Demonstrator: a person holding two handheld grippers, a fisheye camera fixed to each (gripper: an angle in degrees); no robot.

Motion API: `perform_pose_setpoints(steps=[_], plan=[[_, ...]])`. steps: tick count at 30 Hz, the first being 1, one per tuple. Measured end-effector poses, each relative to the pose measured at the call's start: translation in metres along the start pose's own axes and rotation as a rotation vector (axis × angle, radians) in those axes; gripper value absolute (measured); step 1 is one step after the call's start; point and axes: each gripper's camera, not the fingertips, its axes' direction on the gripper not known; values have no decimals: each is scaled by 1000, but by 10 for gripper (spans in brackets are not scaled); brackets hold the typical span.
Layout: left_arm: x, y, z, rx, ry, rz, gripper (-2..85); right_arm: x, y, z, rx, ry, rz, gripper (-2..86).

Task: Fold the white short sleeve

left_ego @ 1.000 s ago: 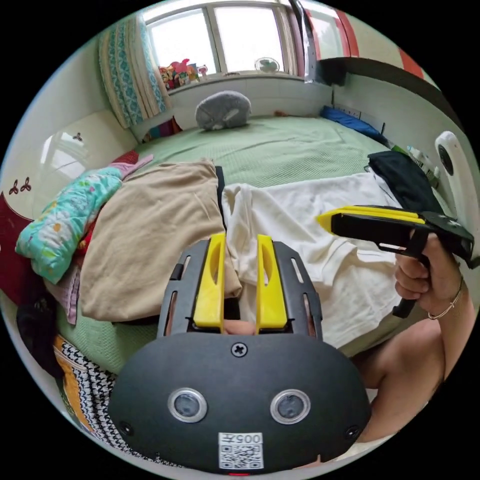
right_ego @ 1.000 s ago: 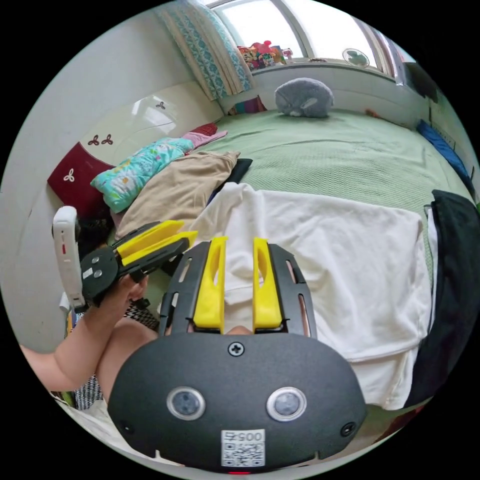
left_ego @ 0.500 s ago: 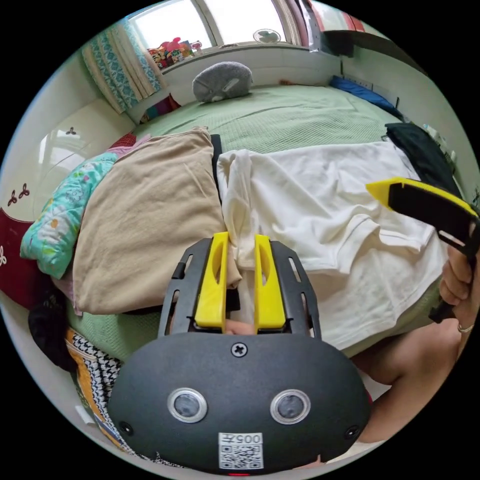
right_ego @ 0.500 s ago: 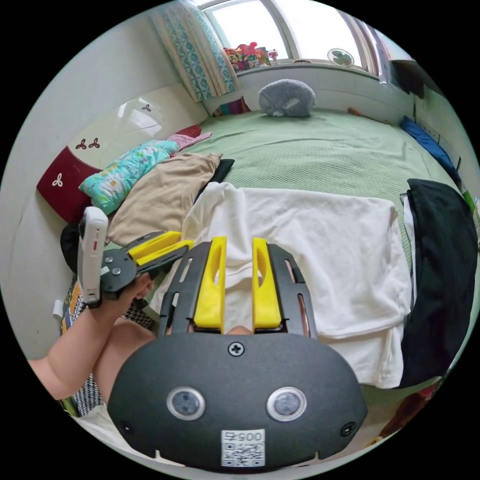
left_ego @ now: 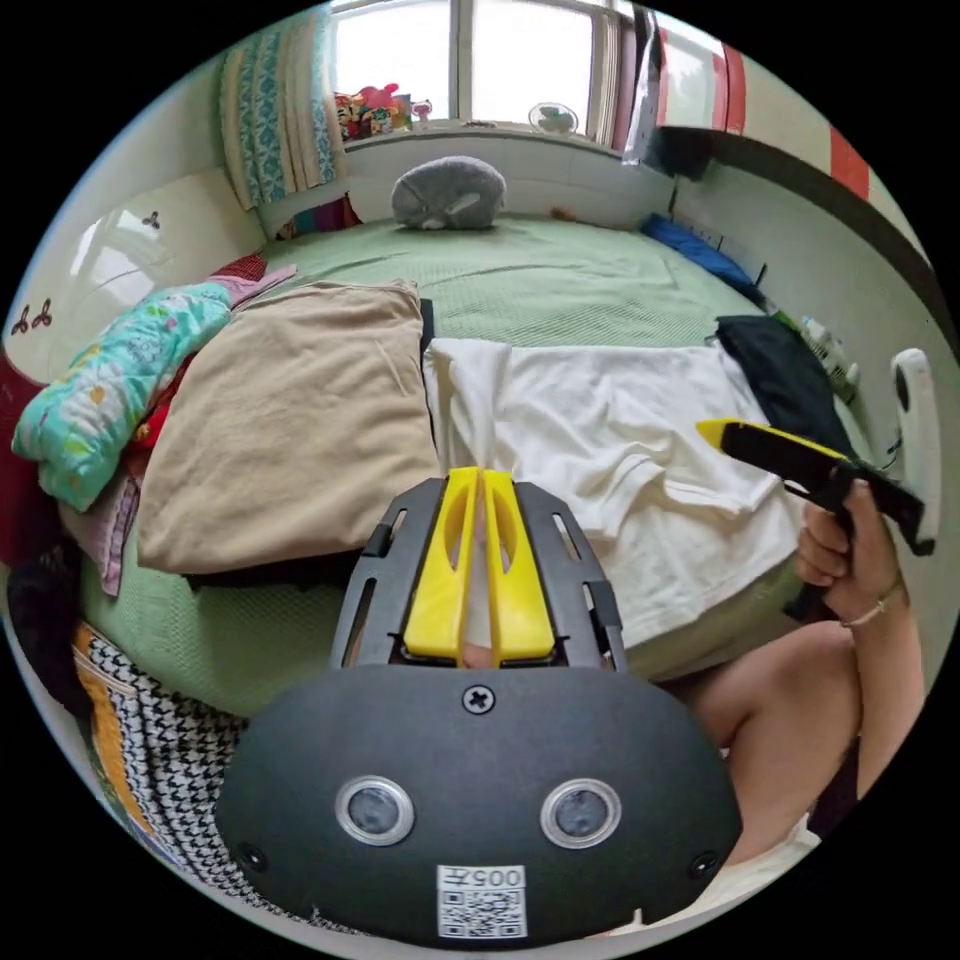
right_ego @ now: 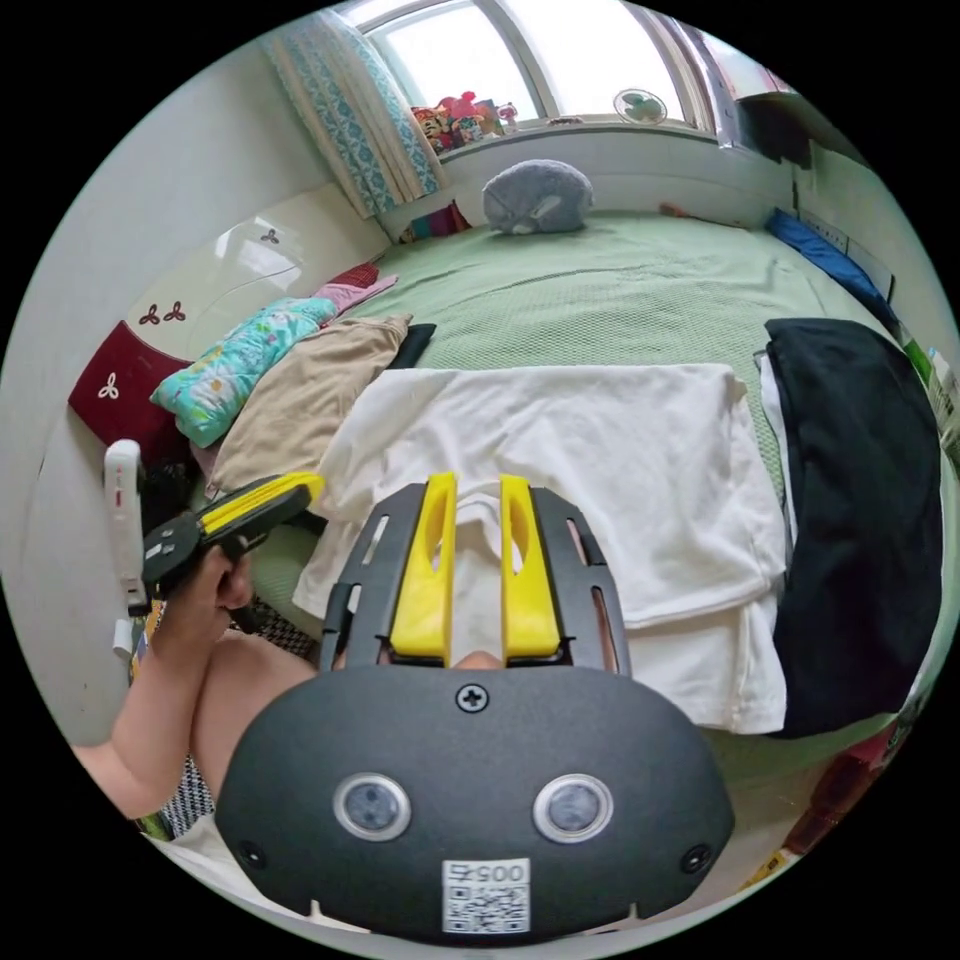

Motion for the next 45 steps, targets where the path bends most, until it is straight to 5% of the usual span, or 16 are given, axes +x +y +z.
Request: perform_pose_setpoints(steps=[10,14,26,33,45], plan=[[-131,39,-3,-2,599,-359,-2,-35,19,23,-36,32,-58,61],[-146,33,2,-85,337,-303,0,-54,29,34,-53,6,-77,66],[-164,31,16,-122,359,-264,0,-209,122,109,-206,163,-786,111],[-170,30,23,-126,374,-265,0,-222,136,130,-207,253,-787,14],[-149,30,27,-114,419,-180,0,-201,169,57,-182,29,-798,-10]])
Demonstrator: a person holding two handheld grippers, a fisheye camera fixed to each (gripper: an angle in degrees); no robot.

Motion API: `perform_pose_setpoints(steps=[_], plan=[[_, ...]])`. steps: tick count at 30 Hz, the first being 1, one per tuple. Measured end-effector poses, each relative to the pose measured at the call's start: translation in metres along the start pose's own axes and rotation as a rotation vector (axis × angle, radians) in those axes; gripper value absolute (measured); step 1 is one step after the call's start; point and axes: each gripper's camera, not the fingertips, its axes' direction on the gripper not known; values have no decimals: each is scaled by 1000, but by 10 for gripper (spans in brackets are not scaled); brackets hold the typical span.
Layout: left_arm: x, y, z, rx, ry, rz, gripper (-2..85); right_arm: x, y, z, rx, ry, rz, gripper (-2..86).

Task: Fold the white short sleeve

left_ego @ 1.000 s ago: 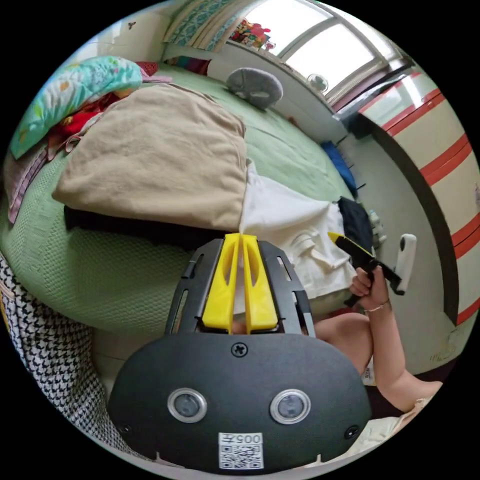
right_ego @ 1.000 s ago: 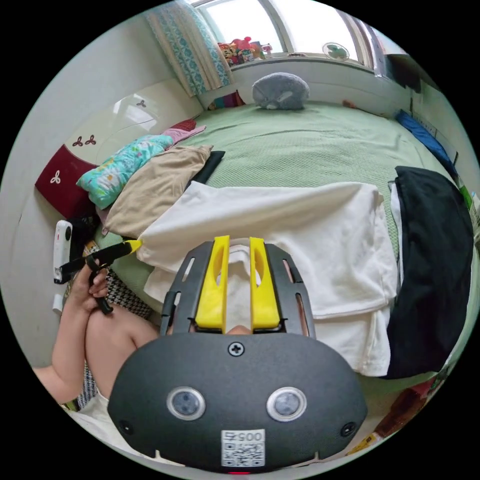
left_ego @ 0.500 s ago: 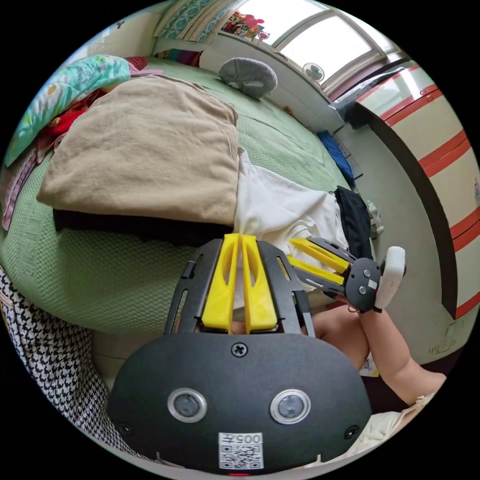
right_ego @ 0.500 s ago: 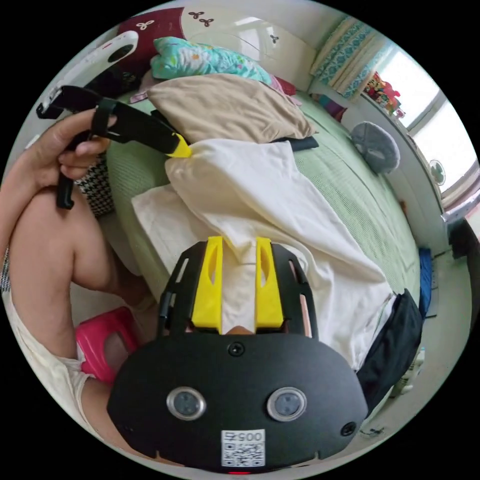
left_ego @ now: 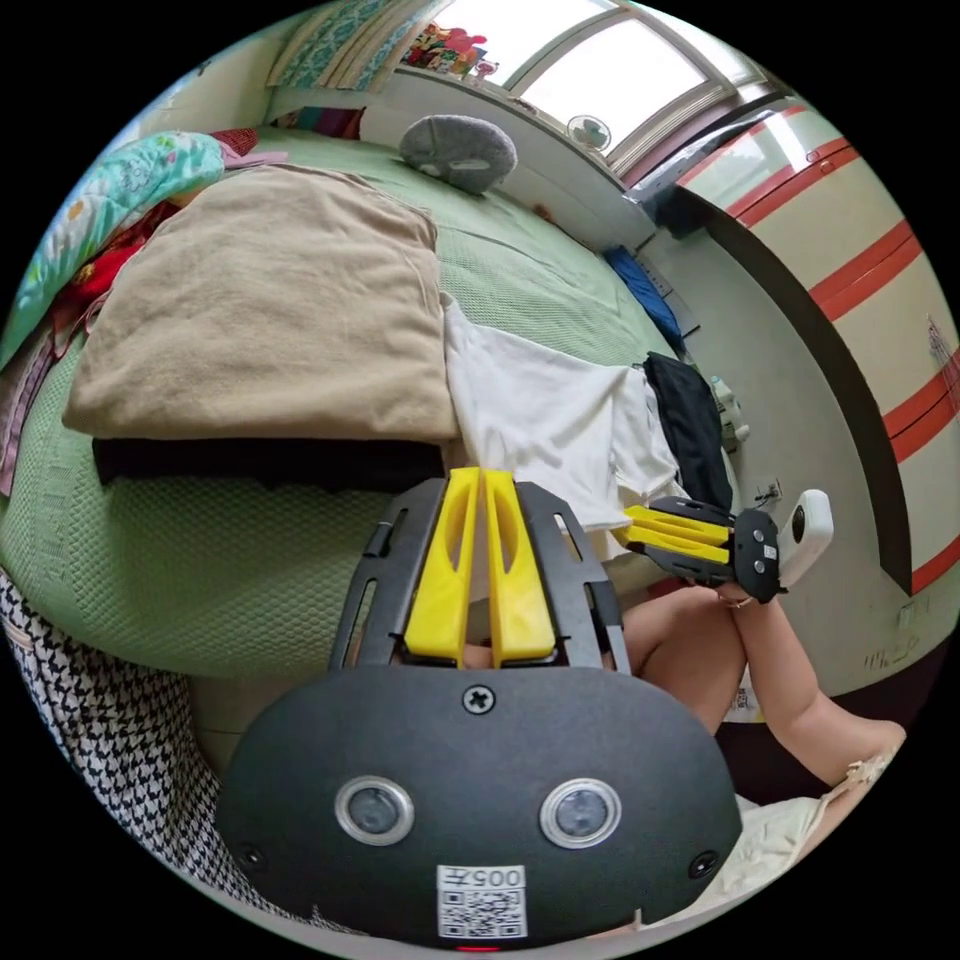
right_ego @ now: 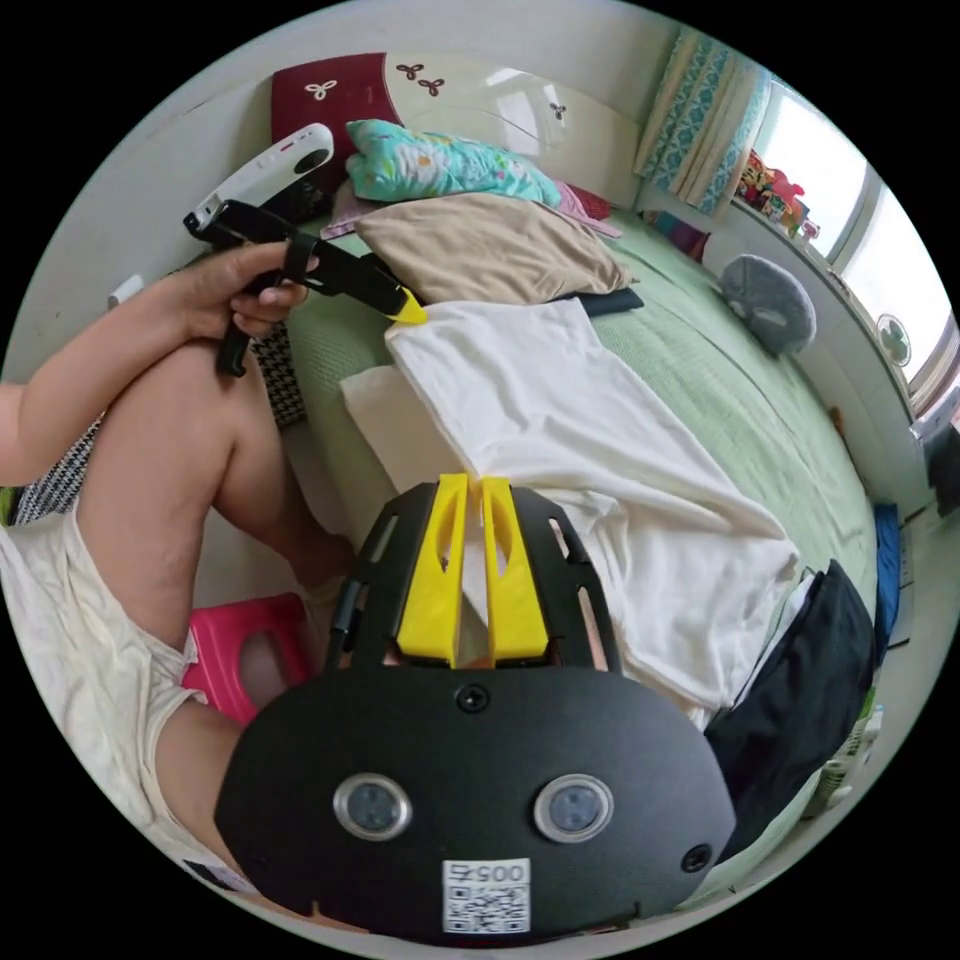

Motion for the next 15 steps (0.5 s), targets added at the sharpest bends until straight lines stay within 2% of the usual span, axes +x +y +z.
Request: perform_pose_setpoints(steps=[5,10,15], plan=[[3,-2,21,-77,1,-30,0,-1,1,10,-60,-60,14,0],[7,-2,37,-118,-14,-78,2,-2,-11,32,-189,-139,44,75],[35,7,28,47,-126,-26,-3,1,-16,16,-173,-202,14,79]])
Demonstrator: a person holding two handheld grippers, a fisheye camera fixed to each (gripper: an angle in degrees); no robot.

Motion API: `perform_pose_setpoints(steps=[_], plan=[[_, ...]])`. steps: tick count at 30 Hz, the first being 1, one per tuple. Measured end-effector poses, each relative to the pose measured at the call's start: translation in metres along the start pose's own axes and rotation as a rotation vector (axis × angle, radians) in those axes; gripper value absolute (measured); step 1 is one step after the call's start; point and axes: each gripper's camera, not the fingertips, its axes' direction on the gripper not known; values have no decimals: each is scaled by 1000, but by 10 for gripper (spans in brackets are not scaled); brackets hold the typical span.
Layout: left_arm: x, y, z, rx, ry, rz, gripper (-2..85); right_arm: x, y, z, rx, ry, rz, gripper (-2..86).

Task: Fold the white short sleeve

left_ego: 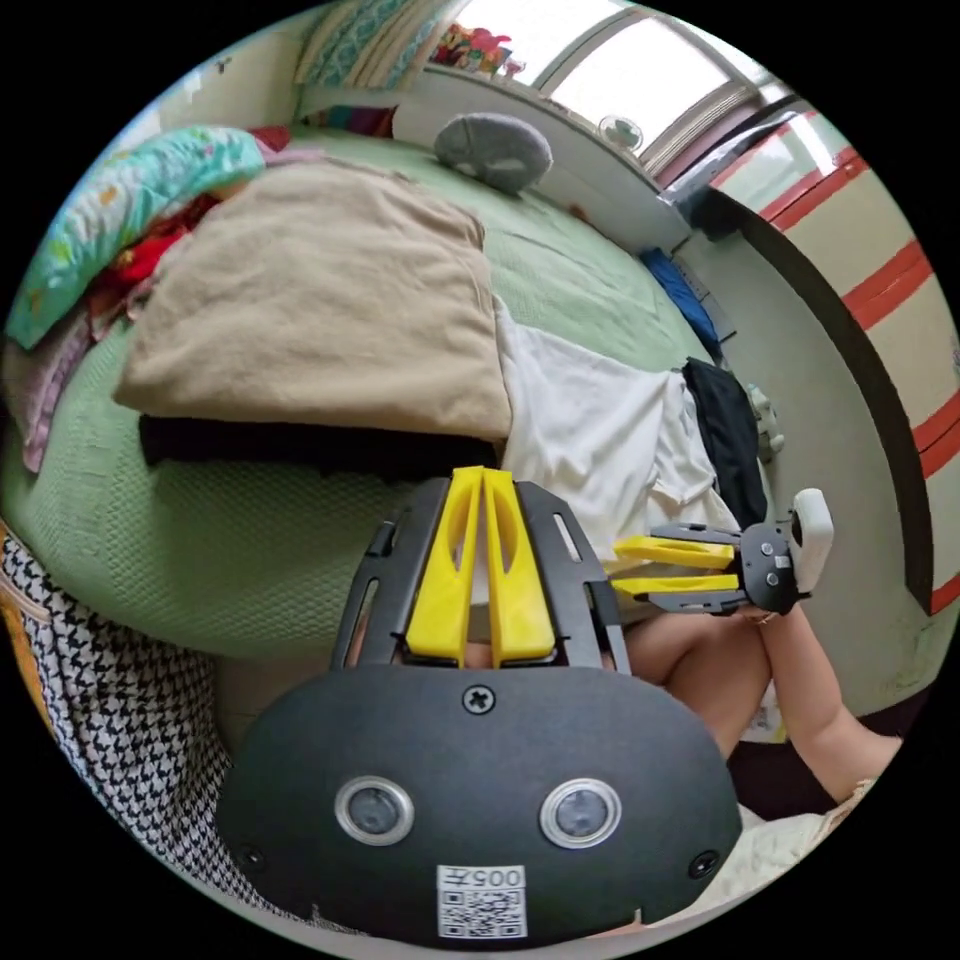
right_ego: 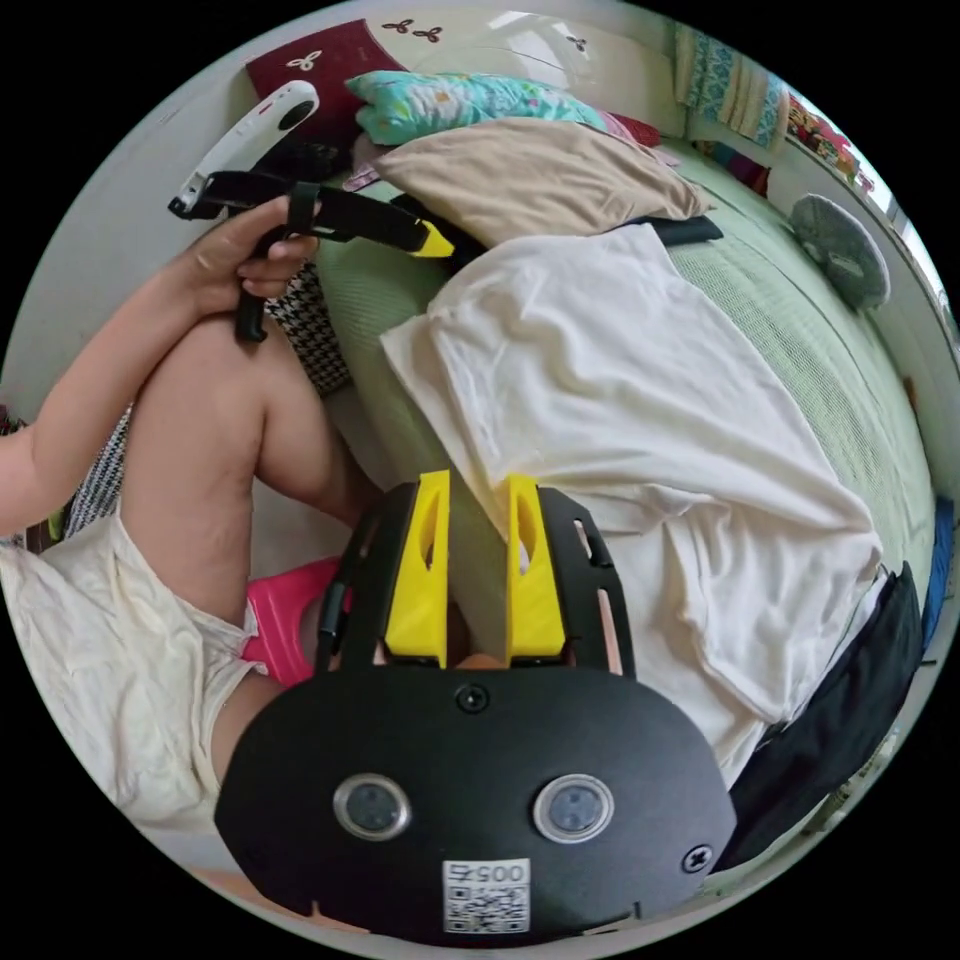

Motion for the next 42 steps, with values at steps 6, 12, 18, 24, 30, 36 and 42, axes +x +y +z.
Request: perform_pose_setpoints(steps=[6,12,18,24,30,36,42], plan=[[49,5,24,-19,62,155,-6,12,8,-36,153,-9,35,54],[121,2,100,-300,-82,315,-5,29,0,-20,12,84,117,51],[151,-1,123,-306,-90,222,-5,42,14,-65,162,182,169,40],[231,27,102,24,-3,416,1,103,99,-159,519,263,569,59],[321,22,160,-47,51,557,46,132,155,-193,457,376,631,75],[401,23,214,-53,131,649,93,123,145,-157,191,460,458,110],[458,25,260,-109,146,725,112,155,140,-154,190,427,573,114]])
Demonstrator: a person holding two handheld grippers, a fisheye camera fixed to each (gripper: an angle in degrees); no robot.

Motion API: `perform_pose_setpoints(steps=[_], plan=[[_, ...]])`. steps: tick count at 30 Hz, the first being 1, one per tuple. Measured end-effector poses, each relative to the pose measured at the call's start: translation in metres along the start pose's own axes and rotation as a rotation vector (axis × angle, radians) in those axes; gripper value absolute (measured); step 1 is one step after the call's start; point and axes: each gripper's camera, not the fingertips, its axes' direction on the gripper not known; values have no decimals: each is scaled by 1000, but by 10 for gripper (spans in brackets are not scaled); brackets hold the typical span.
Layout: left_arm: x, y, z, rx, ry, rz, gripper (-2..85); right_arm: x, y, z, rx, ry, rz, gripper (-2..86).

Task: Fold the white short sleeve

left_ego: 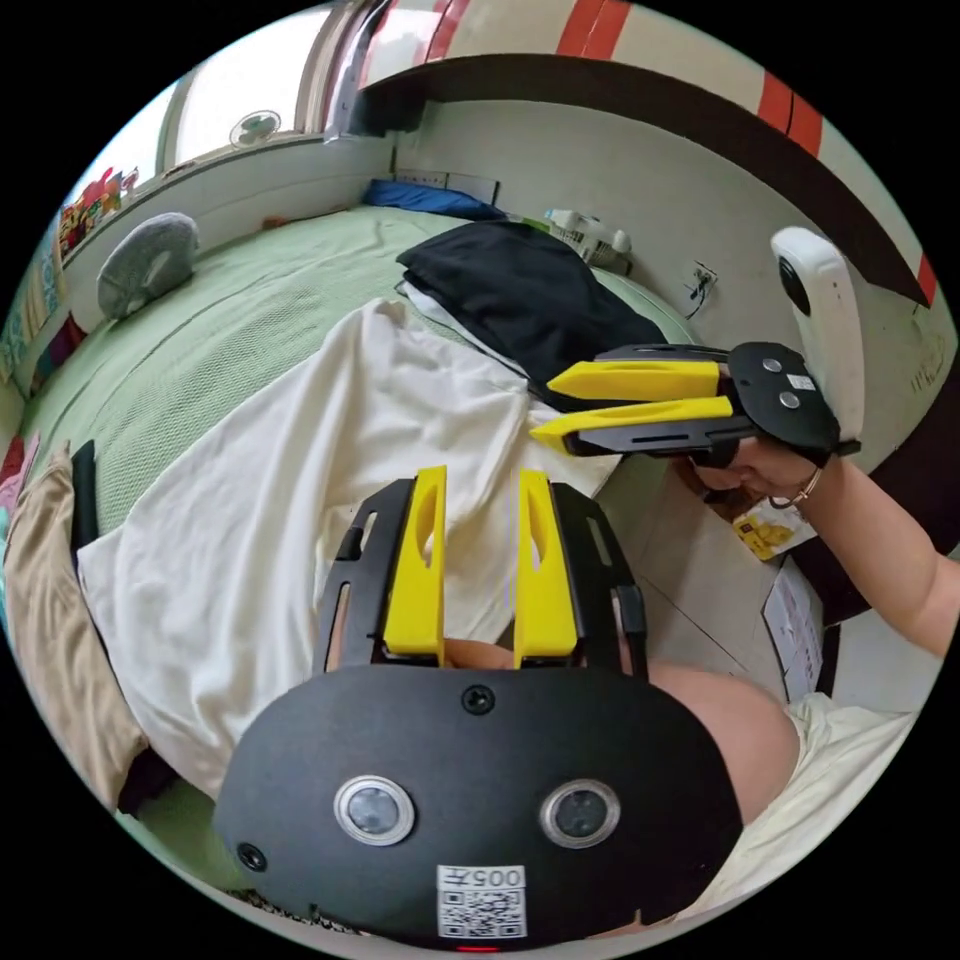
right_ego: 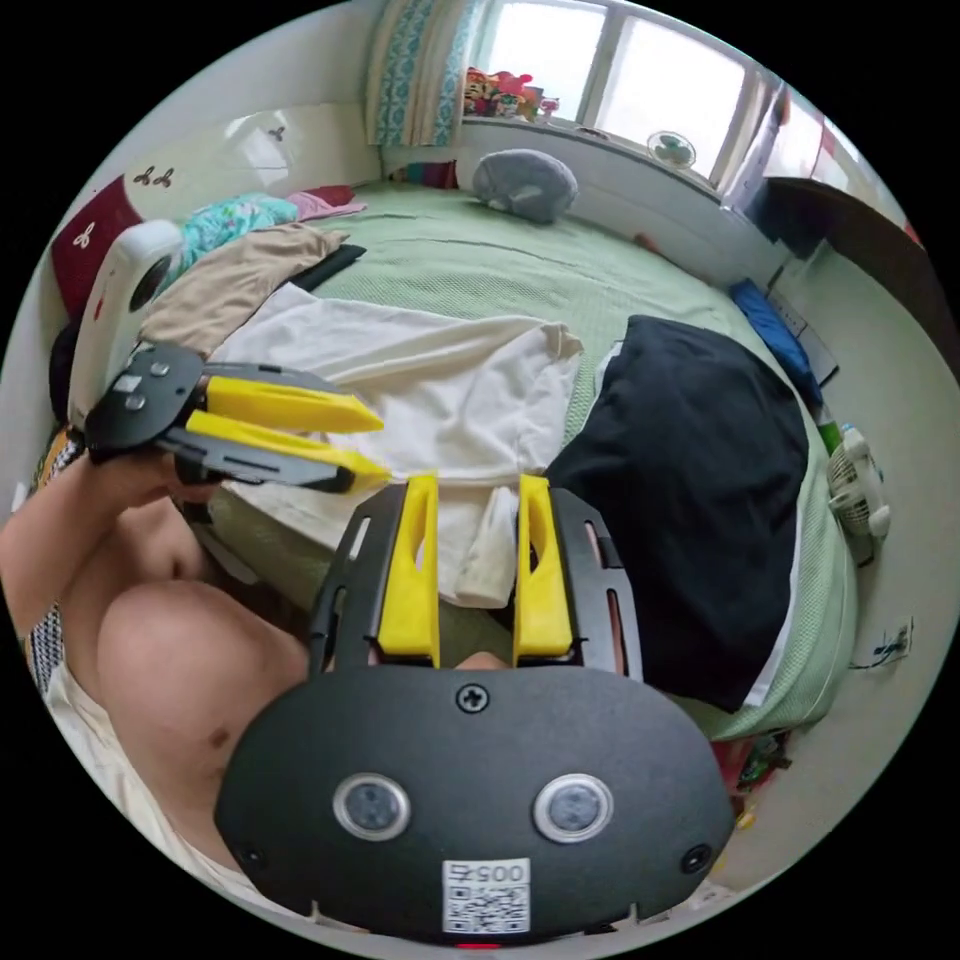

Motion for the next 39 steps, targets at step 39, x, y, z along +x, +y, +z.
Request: perform_pose_setpoints(steps=[39], plan=[[29,-43,85,-144,-89,-66,75,27,-49,30,-162,187,26,20]])
